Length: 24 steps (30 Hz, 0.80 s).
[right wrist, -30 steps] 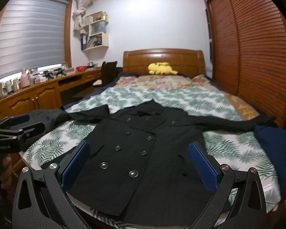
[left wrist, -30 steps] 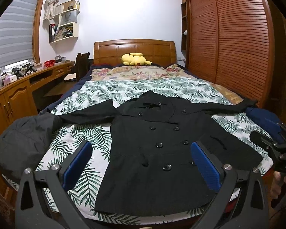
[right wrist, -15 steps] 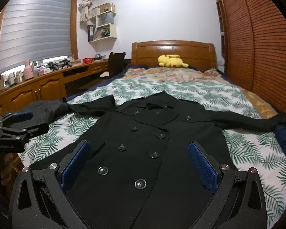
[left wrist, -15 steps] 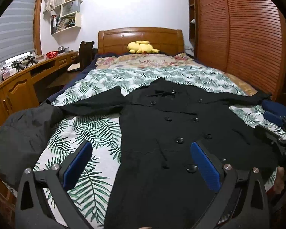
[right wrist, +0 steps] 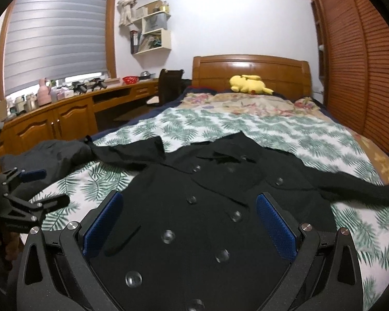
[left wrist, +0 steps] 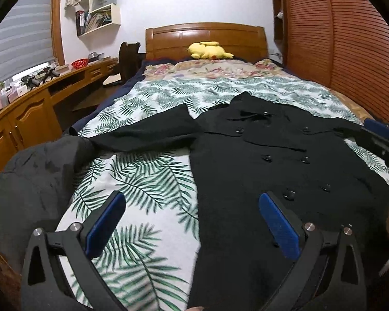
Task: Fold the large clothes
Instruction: 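Move the left gripper to the coat sleeve cuff and close on it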
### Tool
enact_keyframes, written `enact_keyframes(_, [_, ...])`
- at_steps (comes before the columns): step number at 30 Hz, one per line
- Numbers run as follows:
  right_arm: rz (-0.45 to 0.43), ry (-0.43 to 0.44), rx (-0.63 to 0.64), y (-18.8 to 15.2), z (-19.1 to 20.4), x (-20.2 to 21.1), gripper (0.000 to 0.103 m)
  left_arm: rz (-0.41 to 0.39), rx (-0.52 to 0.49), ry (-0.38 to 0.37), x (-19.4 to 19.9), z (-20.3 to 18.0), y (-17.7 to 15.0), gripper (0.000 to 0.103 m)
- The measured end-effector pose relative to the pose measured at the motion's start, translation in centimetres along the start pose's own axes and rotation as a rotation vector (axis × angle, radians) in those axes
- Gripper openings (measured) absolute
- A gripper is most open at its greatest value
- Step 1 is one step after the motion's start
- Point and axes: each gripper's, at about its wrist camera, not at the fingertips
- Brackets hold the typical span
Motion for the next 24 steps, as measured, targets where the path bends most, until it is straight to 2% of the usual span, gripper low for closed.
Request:
enact_keyframes(5, [0.032, 0.031, 0.019, 0.7, 0.4, -4.3, 0.103, 0.035, 0.006, 0.018, -2.6, 2.3, 0.8, 0.103])
enact_keyframes(12, [0.159, -0.017, 0.065, -3.5, -0.6, -10.6, 0.103, 0.097, 0.025, -0.009, -7.1, 5.7, 1.8, 0.103])
enact_keyframes(17, [0.163, -0.022, 0.083, -4.6, -0.3, -11.0, 0.103, 0.139, 0.070, -0.055, -11.5, 8.0, 2.4, 0.103])
enact_keyframes(24, [0.176, -0.038, 0.126, -5.0, 0.1, -11.6, 0.103, 0.177, 0.127, -0.060, -15.8, 11.6, 3.6, 0.103])
Point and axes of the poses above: each gripper's, at about its wrist camera, not at the fingertips, and x roughly against the way its jaws point, z to its left, y to its top, and after that the axes turned 8 degrees about -x, right-handed
